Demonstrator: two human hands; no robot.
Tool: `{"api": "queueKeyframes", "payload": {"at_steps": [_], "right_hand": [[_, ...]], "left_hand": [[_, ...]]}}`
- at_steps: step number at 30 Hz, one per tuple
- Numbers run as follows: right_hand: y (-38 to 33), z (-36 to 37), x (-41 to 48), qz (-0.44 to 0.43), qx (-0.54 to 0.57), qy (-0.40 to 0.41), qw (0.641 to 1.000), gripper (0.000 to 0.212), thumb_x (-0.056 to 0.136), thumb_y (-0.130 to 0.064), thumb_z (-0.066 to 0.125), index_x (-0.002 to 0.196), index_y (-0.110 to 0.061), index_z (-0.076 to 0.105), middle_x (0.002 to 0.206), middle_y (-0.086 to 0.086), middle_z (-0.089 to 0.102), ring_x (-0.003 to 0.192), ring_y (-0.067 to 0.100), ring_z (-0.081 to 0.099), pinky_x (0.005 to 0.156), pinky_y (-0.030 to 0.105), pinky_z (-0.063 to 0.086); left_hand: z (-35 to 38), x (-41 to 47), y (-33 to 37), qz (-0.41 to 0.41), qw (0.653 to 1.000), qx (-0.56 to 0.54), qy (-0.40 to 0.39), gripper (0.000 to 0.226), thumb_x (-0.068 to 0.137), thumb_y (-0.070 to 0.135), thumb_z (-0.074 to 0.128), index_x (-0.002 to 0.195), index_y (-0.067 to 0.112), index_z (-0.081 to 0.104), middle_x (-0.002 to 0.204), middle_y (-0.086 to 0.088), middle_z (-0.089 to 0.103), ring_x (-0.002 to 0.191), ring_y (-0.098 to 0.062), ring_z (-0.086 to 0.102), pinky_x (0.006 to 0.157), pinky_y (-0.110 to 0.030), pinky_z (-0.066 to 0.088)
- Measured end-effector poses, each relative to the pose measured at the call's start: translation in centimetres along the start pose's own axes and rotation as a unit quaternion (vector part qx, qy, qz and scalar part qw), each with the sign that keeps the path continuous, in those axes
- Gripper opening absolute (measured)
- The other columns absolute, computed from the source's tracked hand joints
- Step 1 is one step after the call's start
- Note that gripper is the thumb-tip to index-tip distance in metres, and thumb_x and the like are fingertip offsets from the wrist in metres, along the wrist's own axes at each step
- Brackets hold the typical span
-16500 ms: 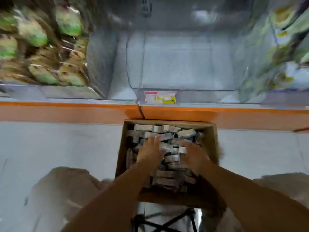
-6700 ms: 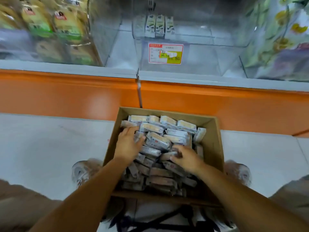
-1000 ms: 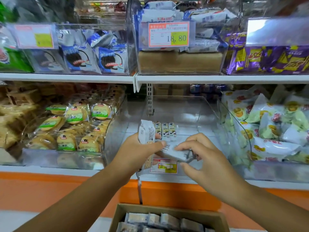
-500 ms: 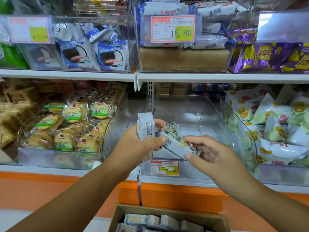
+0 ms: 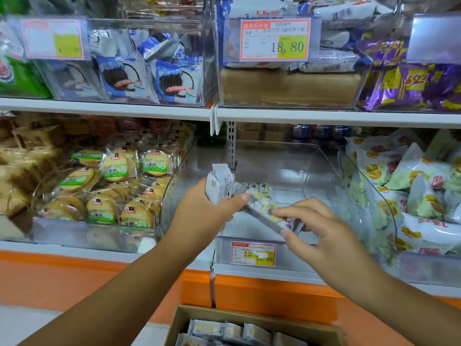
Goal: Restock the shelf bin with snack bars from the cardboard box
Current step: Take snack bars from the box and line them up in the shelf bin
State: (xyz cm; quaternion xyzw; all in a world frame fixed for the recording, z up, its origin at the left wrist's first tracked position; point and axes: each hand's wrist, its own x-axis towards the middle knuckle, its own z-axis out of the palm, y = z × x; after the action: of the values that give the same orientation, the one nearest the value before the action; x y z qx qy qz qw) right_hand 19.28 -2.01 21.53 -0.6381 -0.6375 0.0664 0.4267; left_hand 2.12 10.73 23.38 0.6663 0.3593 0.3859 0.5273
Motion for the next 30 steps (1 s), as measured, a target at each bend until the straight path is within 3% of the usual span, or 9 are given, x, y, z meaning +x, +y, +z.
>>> {"api": "queueKeyframes", "payload": {"at_steps": [4,7,10,12,18,21,24,27,30], "right_hand": [[2.3,0.0,2.8,0.066,-0.008,0.082,0.994,0.035,0.086,-0.009,0.068,0.107,-0.037,0.066,0.094,-0.009,0.053,0.084,0.007,0.060,0.080,0.019,0.049],[4.8,0.4,5.3,0.138,-0.083,0.089,0.983,0.032,0.088,-0.013,0.065,0.114,-0.031,0.066,0.103,0.000,0.056,0.076,0.006,0.056,0.072,0.011,0.041],[6.9,1.3,7.4,0.203,-0.135,0.064,0.968,0.031,0.090,-0.015,0.062,0.120,-0.020,0.066,0.117,0.010,0.058,0.084,0.017,0.055,0.072,0.016,0.032],[8.1,2.2,8.4,0.240,-0.141,0.041,0.960,0.030,0.090,-0.015,0.061,0.120,-0.018,0.067,0.116,0.010,0.063,0.086,0.022,0.059,0.069,0.020,0.035],[10.2,3.8,11.0,0.285,-0.177,-0.078,0.939,0.031,0.094,-0.018,0.057,0.121,-0.005,0.064,0.118,0.018,0.066,0.102,0.031,0.063,0.084,0.032,0.049],[11.8,4.2,11.2,0.267,-0.179,-0.161,0.933,0.034,0.095,-0.014,0.055,0.128,-0.009,0.060,0.133,0.016,0.054,0.090,0.028,0.060,0.070,0.027,0.046],[12.8,4.4,11.0,0.270,-0.151,-0.174,0.935,0.040,0.096,-0.015,0.052,0.136,-0.020,0.052,0.147,0.010,0.037,0.101,0.026,0.056,0.071,0.023,0.040],[12.7,4.4,10.9,0.306,-0.110,-0.171,0.930,0.046,0.097,-0.013,0.049,0.141,-0.025,0.045,0.147,0.006,0.041,0.092,0.020,0.056,0.059,0.021,0.042],[12.5,4.3,10.6,0.319,-0.106,-0.182,0.924,0.048,0.098,-0.013,0.046,0.144,-0.028,0.039,0.146,0.005,0.044,0.094,0.022,0.059,0.063,0.022,0.046]], "left_hand": [[-1.3,0.5,-0.2,0.054,0.985,0.140,0.085,0.029,0.081,0.037,0.076,0.105,0.031,0.061,0.085,0.009,0.069,0.073,-0.013,0.065,0.067,-0.031,0.055],[-1.6,0.4,-0.7,0.048,0.973,0.218,0.064,0.042,0.080,0.042,0.076,0.111,0.035,0.049,0.090,0.021,0.057,0.078,0.000,0.055,0.063,-0.013,0.044],[-1.9,0.6,-1.6,0.018,0.968,0.248,0.041,0.053,0.083,0.040,0.073,0.128,0.032,0.047,0.107,0.022,0.049,0.089,-0.001,0.047,0.073,-0.016,0.037],[-2.3,0.7,-2.0,-0.010,0.969,0.245,0.022,0.049,0.085,0.039,0.071,0.129,0.028,0.051,0.114,0.015,0.056,0.095,-0.007,0.050,0.073,-0.020,0.038],[-2.7,0.8,-3.2,-0.028,0.985,0.169,0.008,0.017,0.083,0.038,0.073,0.092,0.027,0.064,0.080,0.007,0.070,0.069,-0.003,0.062,0.062,-0.023,0.048],[-2.8,0.8,-3.3,-0.028,0.987,0.159,0.002,0.019,0.083,0.038,0.074,0.094,0.026,0.064,0.083,0.005,0.071,0.073,-0.010,0.064,0.067,-0.030,0.050],[-2.9,0.8,-3.2,-0.038,0.987,0.153,-0.004,0.025,0.083,0.040,0.073,0.102,0.027,0.063,0.090,0.008,0.071,0.081,-0.008,0.066,0.071,-0.025,0.051],[-2.9,0.8,-3.4,-0.035,0.987,0.159,-0.009,0.028,0.084,0.042,0.071,0.106,0.028,0.063,0.091,0.008,0.071,0.086,-0.013,0.066,0.078,-0.033,0.054],[-3.0,0.4,-3.2,-0.032,0.986,0.164,-0.020,0.031,0.084,0.045,0.069,0.105,0.023,0.062,0.086,0.007,0.067,0.081,-0.015,0.062,0.070,-0.031,0.049]]}}
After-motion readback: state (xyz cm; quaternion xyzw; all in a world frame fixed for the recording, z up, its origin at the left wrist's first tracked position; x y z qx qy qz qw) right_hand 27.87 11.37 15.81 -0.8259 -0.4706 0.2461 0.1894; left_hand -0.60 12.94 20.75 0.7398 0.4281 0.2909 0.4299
